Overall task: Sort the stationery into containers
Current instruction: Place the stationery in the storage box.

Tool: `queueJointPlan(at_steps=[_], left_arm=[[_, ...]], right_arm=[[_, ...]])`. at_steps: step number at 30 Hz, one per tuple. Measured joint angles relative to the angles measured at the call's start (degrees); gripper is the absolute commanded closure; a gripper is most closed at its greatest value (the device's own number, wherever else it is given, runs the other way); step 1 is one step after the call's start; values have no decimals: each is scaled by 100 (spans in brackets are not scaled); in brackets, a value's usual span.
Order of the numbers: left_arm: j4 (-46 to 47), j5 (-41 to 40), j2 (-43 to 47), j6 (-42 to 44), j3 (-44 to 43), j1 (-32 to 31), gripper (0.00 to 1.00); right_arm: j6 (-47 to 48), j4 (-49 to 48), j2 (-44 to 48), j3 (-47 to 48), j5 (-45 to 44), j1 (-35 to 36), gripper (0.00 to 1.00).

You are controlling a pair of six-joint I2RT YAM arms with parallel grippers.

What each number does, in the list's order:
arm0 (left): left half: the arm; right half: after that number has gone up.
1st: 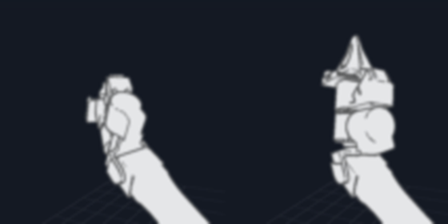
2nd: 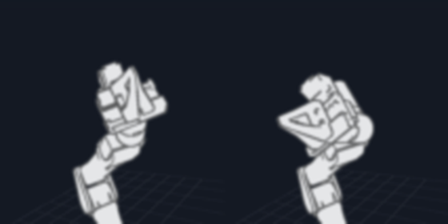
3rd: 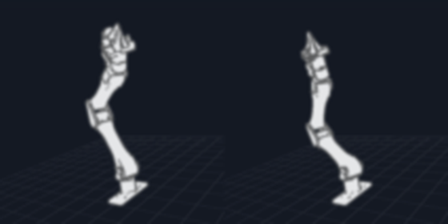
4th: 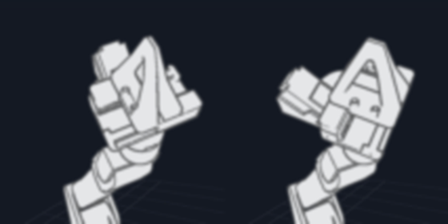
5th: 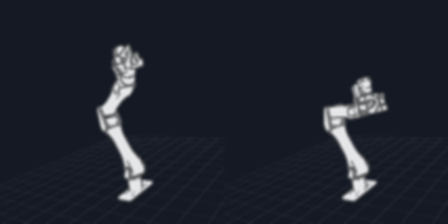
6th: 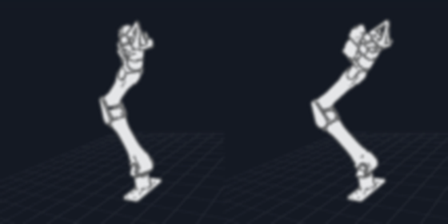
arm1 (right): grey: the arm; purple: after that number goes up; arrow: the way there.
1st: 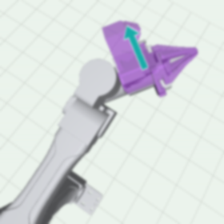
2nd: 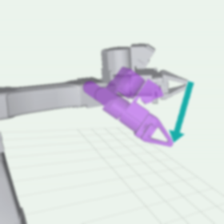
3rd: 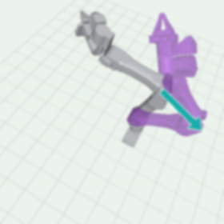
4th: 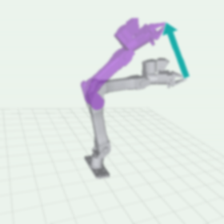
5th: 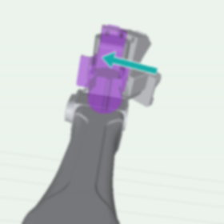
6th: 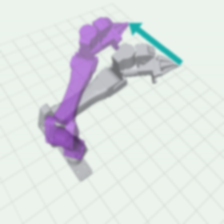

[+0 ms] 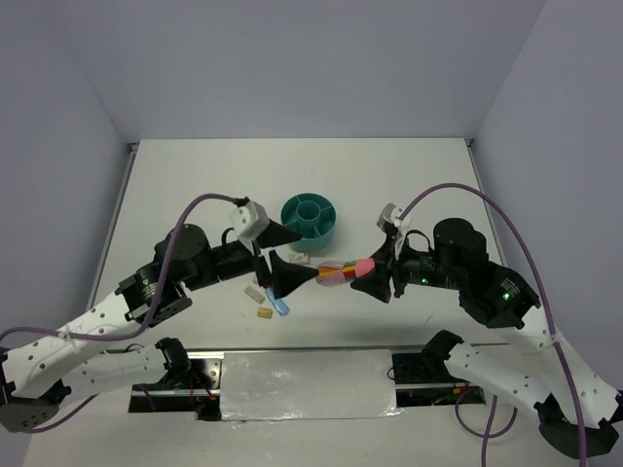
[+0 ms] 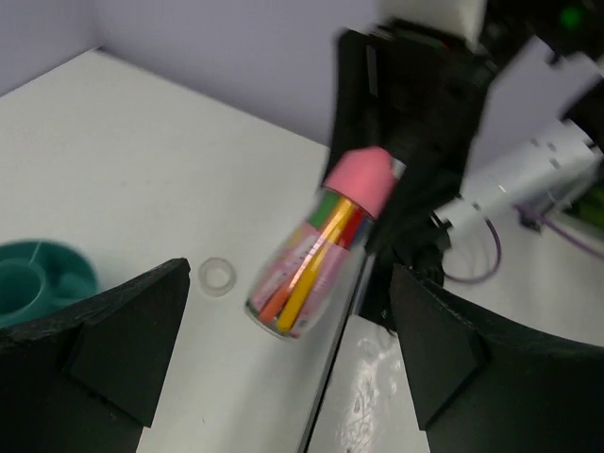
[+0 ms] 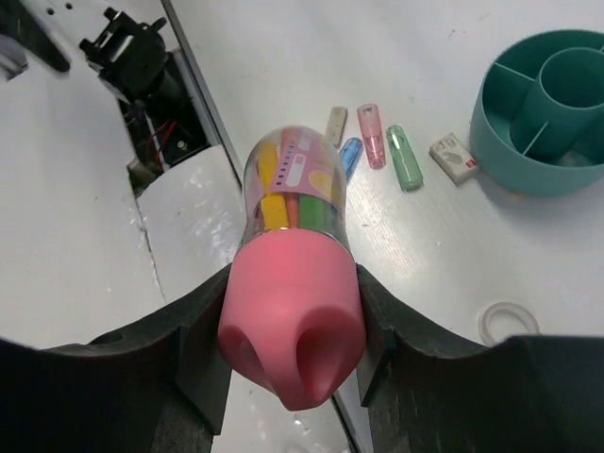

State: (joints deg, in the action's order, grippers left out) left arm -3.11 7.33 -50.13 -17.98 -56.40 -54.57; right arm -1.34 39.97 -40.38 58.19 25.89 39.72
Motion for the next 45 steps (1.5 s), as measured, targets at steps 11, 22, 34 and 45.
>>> queueJointPlan(at_steps=[11, 22, 34, 45], left_arm=[[-715, -1222, -146, -118, -138, -31, 1], [-2293, -3060, 540, -472, -656, 7, 1], [-3515, -3366, 1825, -483, -203, 4, 1], [-3716, -3300, 1991, -487, 542, 4, 1]], right_arm=[[-92, 817, -2085, 2328, -1279, 4, 100], [232, 1770, -5259, 4813, -2562, 0, 100], [424, 1899, -6730, 5431, -3023, -50, 100], [514, 1978, -6830, 5431, -3021, -94, 100]])
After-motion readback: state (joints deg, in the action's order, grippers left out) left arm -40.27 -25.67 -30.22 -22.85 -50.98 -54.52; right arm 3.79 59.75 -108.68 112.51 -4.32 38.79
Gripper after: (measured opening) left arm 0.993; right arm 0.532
